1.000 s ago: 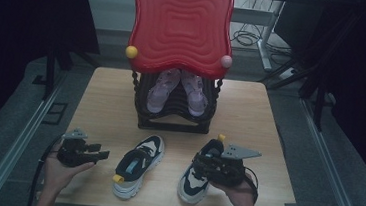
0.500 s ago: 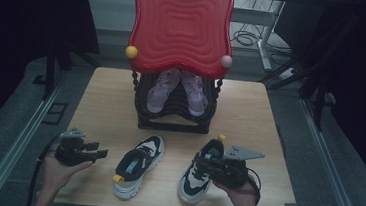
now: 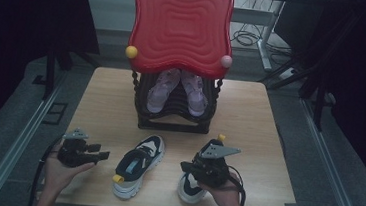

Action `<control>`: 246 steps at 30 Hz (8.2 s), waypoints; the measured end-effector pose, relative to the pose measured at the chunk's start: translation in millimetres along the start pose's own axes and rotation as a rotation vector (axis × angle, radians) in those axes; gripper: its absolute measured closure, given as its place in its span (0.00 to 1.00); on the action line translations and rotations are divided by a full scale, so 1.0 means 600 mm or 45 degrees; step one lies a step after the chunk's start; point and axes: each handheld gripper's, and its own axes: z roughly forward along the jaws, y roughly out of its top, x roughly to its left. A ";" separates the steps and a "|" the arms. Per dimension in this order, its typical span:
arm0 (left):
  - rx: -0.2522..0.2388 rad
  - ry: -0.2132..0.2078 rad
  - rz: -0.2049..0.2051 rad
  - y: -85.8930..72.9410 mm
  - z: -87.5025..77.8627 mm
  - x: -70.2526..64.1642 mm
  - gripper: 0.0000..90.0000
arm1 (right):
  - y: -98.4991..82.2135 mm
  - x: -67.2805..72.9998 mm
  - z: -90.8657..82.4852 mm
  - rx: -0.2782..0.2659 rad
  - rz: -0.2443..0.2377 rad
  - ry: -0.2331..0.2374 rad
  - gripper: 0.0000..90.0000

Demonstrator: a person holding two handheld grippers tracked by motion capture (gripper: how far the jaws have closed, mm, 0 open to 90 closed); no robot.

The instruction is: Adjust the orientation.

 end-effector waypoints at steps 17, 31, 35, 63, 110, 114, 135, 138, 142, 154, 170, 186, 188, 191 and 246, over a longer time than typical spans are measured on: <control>-0.009 0.004 -0.011 0.000 -0.003 0.003 0.51 | -0.090 -0.004 -0.064 0.069 -0.010 -0.013 0.99; -0.012 0.006 -0.014 0.000 -0.004 0.006 0.51 | -0.139 0.002 -0.059 0.138 -0.040 -0.014 0.99; -0.010 0.005 -0.015 0.000 -0.004 0.007 0.51 | -0.138 0.002 -0.044 0.146 -0.058 -0.012 0.99; -0.002 0.007 -0.022 -0.006 -0.003 0.014 0.51 | -0.063 0.028 0.083 0.093 -0.107 -0.238 0.99; 0.008 0.002 -0.033 -0.007 0.003 0.015 0.51 | 0.016 -0.205 -0.104 -0.085 0.172 -0.326 0.99; 0.009 0.004 -0.034 -0.008 0.002 0.018 0.51 | 0.012 -0.234 -0.091 -0.038 0.202 -0.309 0.99; 0.018 0.001 -0.035 -0.008 0.006 0.018 0.51 | -0.042 -0.244 -0.075 0.018 0.118 -0.168 0.99; 0.015 0.001 -0.036 -0.008 0.006 0.018 0.51 | -0.046 -0.243 -0.080 0.010 0.115 -0.163 0.99; 0.018 0.002 -0.036 -0.008 0.006 0.018 0.51 | -0.053 -0.240 -0.086 0.005 0.109 -0.165 0.99; 0.019 0.001 -0.033 -0.008 0.007 0.017 0.51 | -0.078 -0.212 -0.108 -0.019 0.081 -0.186 0.99; 0.017 0.001 -0.033 -0.008 0.007 0.016 0.51 | -0.109 -0.173 -0.128 -0.055 0.078 -0.214 0.99; 0.014 0.005 -0.032 -0.008 0.004 0.015 0.51 | -0.134 -0.135 -0.139 -0.101 0.086 -0.252 0.99; 0.011 0.004 -0.033 -0.008 0.004 0.015 0.51 | -0.137 -0.131 -0.140 -0.107 0.091 -0.259 0.99; 0.012 0.005 -0.031 -0.007 0.004 0.014 0.51 | -0.141 -0.123 -0.140 -0.114 0.088 -0.273 0.99; -0.070 0.012 -0.031 0.002 -0.029 -0.004 0.51 | -0.115 -0.105 -0.158 -0.162 0.066 -0.302 0.99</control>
